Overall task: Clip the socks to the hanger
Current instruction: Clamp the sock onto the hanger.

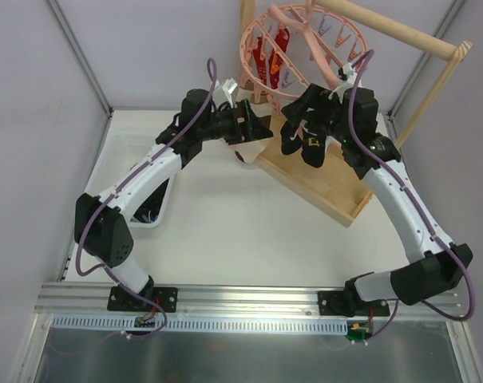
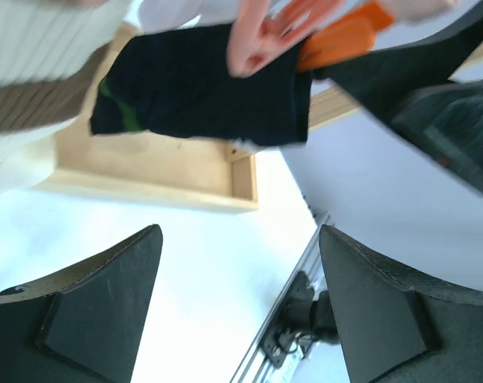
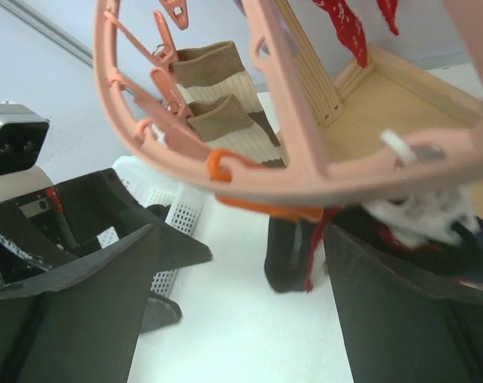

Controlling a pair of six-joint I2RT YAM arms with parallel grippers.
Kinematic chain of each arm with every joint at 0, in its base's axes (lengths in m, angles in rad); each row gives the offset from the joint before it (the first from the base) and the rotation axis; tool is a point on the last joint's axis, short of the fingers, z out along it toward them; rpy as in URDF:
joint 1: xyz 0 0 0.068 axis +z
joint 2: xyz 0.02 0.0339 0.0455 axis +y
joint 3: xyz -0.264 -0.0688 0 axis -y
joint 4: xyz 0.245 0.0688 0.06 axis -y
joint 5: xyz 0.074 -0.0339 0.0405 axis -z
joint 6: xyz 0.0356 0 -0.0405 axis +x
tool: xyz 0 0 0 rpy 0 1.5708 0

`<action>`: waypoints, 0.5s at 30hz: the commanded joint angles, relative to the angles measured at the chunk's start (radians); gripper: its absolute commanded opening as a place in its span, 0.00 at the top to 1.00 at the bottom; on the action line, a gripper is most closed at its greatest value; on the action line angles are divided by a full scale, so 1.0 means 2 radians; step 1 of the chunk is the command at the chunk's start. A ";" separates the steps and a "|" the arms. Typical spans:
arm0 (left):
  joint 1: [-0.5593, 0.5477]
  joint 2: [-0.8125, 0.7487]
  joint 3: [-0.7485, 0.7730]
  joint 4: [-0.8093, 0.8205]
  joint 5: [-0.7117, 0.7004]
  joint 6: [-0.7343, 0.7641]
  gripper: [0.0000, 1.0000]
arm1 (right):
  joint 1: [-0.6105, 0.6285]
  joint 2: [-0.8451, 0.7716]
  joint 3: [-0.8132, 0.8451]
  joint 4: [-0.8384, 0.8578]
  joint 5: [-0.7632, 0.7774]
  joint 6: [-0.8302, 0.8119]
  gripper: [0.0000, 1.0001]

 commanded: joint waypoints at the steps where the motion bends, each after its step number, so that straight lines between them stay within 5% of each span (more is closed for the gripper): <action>1: 0.021 -0.075 -0.046 -0.026 -0.017 0.052 0.20 | -0.003 -0.054 0.029 -0.058 -0.001 -0.036 0.11; 9: 0.110 -0.212 -0.176 -0.085 -0.049 0.108 0.14 | -0.003 -0.156 -0.044 -0.100 0.027 -0.075 0.00; 15: 0.137 -0.298 -0.224 -0.136 -0.116 0.141 0.01 | -0.002 -0.234 -0.137 -0.123 0.041 -0.070 0.04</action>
